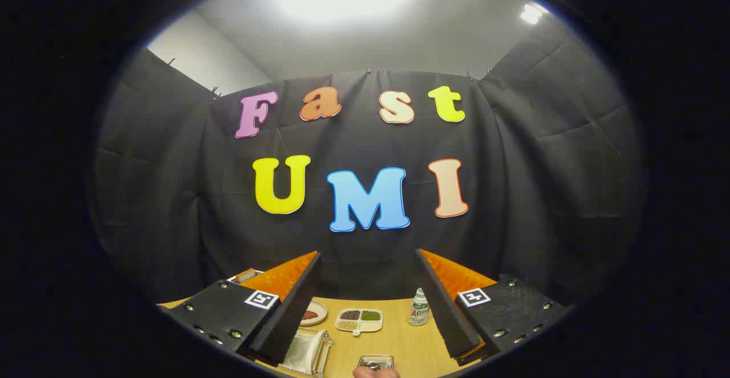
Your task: Take the plate from the dish rack, then take the spoon from the basket and place it into the plate.
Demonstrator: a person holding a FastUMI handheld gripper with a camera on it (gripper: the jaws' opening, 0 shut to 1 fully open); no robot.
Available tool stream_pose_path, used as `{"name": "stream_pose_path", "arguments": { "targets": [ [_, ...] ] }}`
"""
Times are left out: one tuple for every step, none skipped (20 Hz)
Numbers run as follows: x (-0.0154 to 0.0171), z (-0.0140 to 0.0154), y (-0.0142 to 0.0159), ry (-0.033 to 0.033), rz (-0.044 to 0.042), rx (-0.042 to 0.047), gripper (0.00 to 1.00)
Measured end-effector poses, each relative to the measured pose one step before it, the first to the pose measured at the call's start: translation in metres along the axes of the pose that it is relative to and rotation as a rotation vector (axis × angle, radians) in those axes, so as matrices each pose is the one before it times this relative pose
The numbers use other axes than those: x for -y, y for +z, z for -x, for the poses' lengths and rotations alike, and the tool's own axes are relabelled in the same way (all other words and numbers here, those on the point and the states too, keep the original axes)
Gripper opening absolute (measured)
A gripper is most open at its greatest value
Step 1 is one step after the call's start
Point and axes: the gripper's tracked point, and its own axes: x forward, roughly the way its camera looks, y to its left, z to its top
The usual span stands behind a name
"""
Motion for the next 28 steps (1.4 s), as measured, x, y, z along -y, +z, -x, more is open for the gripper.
{"name": "stream_pose_path", "arguments": {
  "targets": [
    [0.00418, 0.00018, 0.00135, -0.01279, 0.00531, 0.00477, 0.98],
    [0.00489, 0.00050, 0.00155, -0.01646, 0.00334, 0.00360, 0.99],
    [0.00371, 0.00058, -0.00151, -0.01437, -0.00496, -0.00061, 0.99],
    [0.00082, 0.00011, -0.00165, -0.00628, -0.00300, -0.00665, 0.99],
    [0.00109, 0.00062, -0.00227, -0.00573, 0.00532, -0.00771, 0.98],
    [0.00205, 0.00110, -0.00008, -0.00467, 0.00388, 0.00051, 0.98],
    [-0.00127, 0.00042, -0.00162, 0.00321, -0.00408, -0.00286, 0.99],
    [-0.00192, -0.00018, -0.00464, 0.00262, -0.00490, -0.01586, 0.99],
    [0.00222, -0.00144, -0.00527, -0.00374, -0.00285, -0.01393, 0.98],
    [0.00091, -0.00013, 0.00016, -0.00081, -0.00413, -0.00236, 0.99],
    [0.00131, -0.00080, 0.00247, -0.00608, 0.00019, 0.00585, 0.99],
    [0.00272, -0.00216, 0.00089, -0.00830, 0.00221, 0.00333, 0.99],
    [0.00200, -0.00142, -0.00288, -0.00783, 0.00288, -0.00268, 0.99],
    [0.00275, -0.00157, -0.00209, -0.00966, 0.00102, -0.00293, 0.99],
    [0.00230, -0.00091, -0.00271, -0.00893, -0.00358, -0.00487, 0.99],
    [-0.00012, -0.00129, -0.00286, -0.00305, -0.00910, -0.00587, 0.99],
    [-0.00348, -0.00112, -0.00464, 0.00352, -0.01244, -0.01115, 0.99],
    [-0.00419, -0.00200, -0.00549, 0.00563, -0.00776, -0.01681, 0.98],
    [-0.00413, -0.00257, -0.00526, 0.00877, -0.00097, -0.01491, 0.98],
    [-0.00594, -0.00244, -0.00208, 0.01310, 0.00364, -0.00667, 0.99],
    [-0.00686, -0.00407, -0.00177, 0.01458, 0.00566, -0.00331, 0.98],
    [-0.00681, -0.00398, -0.00225, 0.00990, 0.00646, -0.00683, 0.98],
    [-0.00684, -0.00348, -0.00638, 0.01162, 0.00458, -0.01736, 0.98],
    [-0.00937, -0.00443, -0.00659, 0.01160, 0.00120, -0.03056, 0.99],
    [-0.00986, -0.00470, -0.00818, 0.01225, 0.00169, -0.04443, 0.99],
    [-0.01058, -0.00549, -0.00961, 0.01159, 0.01087, -0.04623, 0.99],
    [-0.00969, -0.00433, -0.00832, 0.01570, 0.01037, -0.05032, 0.99],
    [-0.01335, -0.00537, -0.00539, 0.02893, -0.00210, -0.04477, 0.99]
  ]
}}
